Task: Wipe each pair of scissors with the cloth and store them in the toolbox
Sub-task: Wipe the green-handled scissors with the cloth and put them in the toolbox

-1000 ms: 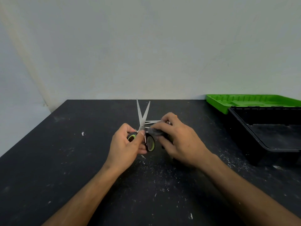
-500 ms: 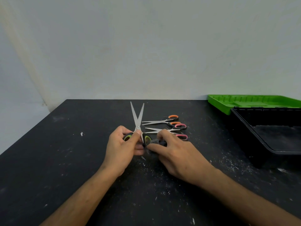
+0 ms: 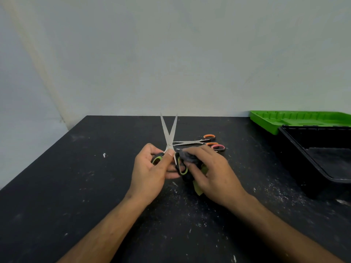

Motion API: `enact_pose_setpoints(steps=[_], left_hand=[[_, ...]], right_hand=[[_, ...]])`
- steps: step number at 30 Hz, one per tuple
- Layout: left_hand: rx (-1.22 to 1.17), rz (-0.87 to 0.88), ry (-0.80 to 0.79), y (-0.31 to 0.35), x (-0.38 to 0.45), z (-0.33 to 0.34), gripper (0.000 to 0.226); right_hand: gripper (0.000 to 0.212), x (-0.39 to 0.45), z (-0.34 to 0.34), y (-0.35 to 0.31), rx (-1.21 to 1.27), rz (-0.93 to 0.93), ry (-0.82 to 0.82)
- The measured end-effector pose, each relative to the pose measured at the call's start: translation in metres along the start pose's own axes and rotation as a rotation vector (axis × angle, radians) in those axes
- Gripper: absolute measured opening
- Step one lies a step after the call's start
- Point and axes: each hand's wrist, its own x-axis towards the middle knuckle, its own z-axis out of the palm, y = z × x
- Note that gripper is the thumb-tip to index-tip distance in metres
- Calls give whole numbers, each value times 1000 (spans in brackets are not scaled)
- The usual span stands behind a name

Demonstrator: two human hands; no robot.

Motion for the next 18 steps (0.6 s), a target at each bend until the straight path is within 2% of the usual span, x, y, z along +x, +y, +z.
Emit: enact_pose_setpoints(steps=[3,8,10,13,18], left_hand=[[-34,4,51,1,2,1,17],[-114,-19,81,1,8,-7,14],[-130,-16,67,4,7,-5,14],[-127,-23,49,5,4,0,15],[-67,-33,136,2,5,-3,21]], right_hand=[[32,-13,-1,-4,-73,-20,-19],[30,-9,-8,-15,-68,-77,-173],[24,2,-13,-15,-33,-79,-80],[25,11,-9,-17,-104,-29,41],[34,-8,6,-23,-149,-71,-111]])
